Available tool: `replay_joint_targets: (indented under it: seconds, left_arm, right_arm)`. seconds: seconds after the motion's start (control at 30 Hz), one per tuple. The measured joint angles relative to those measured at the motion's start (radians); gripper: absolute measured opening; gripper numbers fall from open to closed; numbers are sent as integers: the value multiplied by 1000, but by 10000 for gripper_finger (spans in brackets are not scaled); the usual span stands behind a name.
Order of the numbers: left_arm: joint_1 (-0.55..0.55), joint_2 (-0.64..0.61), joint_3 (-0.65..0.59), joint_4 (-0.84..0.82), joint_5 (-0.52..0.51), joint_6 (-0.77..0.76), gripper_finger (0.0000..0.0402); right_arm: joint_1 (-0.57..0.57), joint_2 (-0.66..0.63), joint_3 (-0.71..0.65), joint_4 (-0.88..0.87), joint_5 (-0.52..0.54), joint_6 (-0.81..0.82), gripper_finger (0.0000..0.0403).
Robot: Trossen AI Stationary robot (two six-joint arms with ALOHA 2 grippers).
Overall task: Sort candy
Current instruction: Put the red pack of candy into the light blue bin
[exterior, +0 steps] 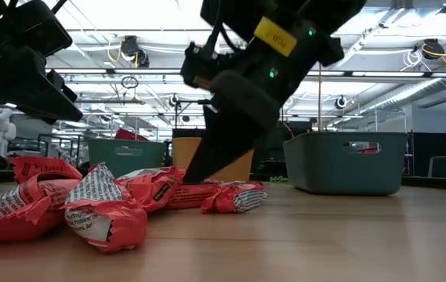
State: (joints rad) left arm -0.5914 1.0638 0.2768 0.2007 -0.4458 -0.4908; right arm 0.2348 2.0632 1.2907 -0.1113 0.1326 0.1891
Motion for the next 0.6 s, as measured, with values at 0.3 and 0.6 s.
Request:
replay_joint_targets:
  seconds: [0.3,0.6]
  left_arm:
    - [0,0,0,0,0,0,28]
    - [0,0,0,-1,0,0,28]
  right_arm:
    - [-5,55,4,45,15,2,134]
    - [-3,-61,-3,14,-9,9,22]
